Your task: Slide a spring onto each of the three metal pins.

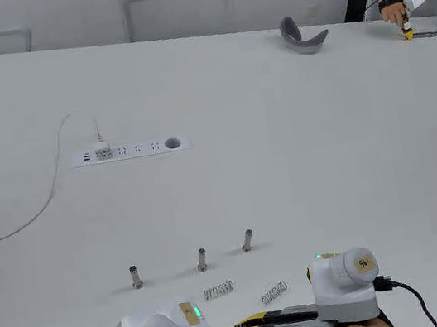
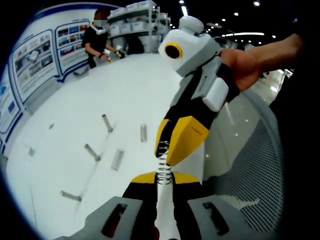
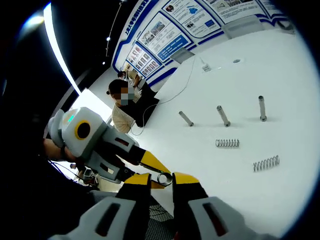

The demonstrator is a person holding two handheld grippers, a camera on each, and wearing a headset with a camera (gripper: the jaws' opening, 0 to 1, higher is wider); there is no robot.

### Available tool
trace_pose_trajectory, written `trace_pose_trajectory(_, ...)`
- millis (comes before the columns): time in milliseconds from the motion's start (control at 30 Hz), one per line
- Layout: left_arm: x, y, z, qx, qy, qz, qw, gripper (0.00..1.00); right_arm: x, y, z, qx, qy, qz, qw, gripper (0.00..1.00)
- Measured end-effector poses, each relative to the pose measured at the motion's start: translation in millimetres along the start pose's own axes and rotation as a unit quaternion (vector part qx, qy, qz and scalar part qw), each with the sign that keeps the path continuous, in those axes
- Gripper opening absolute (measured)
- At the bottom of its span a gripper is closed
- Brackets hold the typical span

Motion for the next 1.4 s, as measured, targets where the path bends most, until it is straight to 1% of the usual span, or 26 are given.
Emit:
trace_pose_trajectory(133,2.2,-2.3,1.7,-0.002,-0.002,0.007,1.0,0.1,1.9,5.0,-3.9,-0.005,-0.001,-0.011,0.9999,0.17)
trace_pose_trajectory(300,6.1,-4.3,3.0,0.0,-0.004,0.011,0.9999,0.1,2.4,10.5,-5.3,-0.01,0.002,-0.019,0.9998,0.14)
trace_pose_trajectory(433,11.7,-7.4,2.1,-0.001,-0.004,0.01,0.9999,0.1,1.7,16.9,-5.7,-0.014,0.011,-0.028,0.9995,0.13)
trace_pose_trajectory(567,18.1,-11.6,-1.5,-0.004,-0.012,0.011,0.9999,0.1,-0.1,23.9,-7.1,-0.018,0.013,-0.037,0.9991,0.12)
trace_pose_trajectory(700,24.2,-14.9,-5.6,-0.006,-0.02,0.013,0.9997,0.1,-3.2,30.9,-10.4,-0.017,0.007,-0.046,0.9988,0.12)
trace_pose_trajectory(933,29.8,-19.3,-9.3,-0.016,-0.028,0.018,0.9993,0.11,-9.2,37.4,-12.4,-0.014,-0.006,-0.061,0.998,0.12)
trace_pose_trajectory(1100,35.4,-21.8,-14.7,-0.024,-0.032,0.011,0.9991,0.11,-21.3,41.2,-14.2,-0.015,-0.022,-0.069,0.9972,0.12)
trace_pose_trajectory(1233,41.6,-25.7,-20.5,-0.033,-0.049,0.012,0.9982,0.12,-32.6,42.6,-14.2,-0.021,-0.03,-0.065,0.9972,0.12)
trace_pose_trajectory(1367,49.1,-28.9,-27.2,-0.041,-0.079,0.02,0.9958,0.13,-36.2,44.7,-14.0,-0.019,-0.037,-0.067,0.9969,0.12)
trace_pose_trajectory(1400,50.3,-29.6,-28.5,-0.042,-0.083,0.022,0.9954,0.14,-36.3,44.9,-13.5,-0.017,-0.038,-0.067,0.9968,0.12)
Point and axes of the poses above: the centre of the closed fingertips' face, and the gripper's own axes: y roughly forward along the fingers, z roughly to its right, x roughly out of its underside, the point moved 9 cm from there along -y, roughly backward along the fingers, and after that the axes turned 7 degrees about -z, right-handed, at the moved point
